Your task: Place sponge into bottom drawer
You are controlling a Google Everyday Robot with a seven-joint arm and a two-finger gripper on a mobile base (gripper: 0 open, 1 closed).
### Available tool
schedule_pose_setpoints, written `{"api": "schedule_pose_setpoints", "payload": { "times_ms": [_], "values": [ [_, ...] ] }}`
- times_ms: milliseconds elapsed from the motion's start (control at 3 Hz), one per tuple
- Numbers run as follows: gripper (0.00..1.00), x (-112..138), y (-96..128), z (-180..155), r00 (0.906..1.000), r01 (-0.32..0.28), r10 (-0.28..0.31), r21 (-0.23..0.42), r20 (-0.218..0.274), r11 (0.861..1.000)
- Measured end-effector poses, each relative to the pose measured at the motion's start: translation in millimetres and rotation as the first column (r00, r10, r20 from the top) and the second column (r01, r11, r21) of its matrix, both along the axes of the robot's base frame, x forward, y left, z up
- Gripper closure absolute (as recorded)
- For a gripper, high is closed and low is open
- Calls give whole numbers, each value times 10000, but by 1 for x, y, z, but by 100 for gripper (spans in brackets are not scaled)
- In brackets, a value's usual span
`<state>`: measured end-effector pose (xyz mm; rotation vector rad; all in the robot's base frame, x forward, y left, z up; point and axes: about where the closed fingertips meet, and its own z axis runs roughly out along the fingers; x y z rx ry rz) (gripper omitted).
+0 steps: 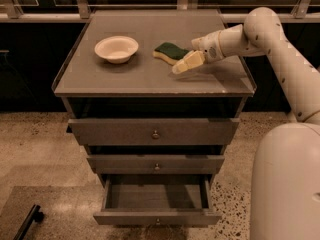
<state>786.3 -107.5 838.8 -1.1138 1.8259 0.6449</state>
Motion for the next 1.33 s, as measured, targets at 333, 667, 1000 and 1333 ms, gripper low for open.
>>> {"api": "schedule_pose_setpoints", "payload": {
  "times_ms": [333, 667, 1000, 1333],
  "values": [
    [0, 8, 19, -1, 9994, -344, 344, 110, 66, 9993],
    [0, 14, 35, 0, 9978, -639, 636, 134, 211, 9979],
    [18, 15, 36, 1, 9977, -648, 645, 138, 226, 9978],
    [41, 15, 36, 1, 9977, -649, 646, 138, 225, 9978]
  ]
}}
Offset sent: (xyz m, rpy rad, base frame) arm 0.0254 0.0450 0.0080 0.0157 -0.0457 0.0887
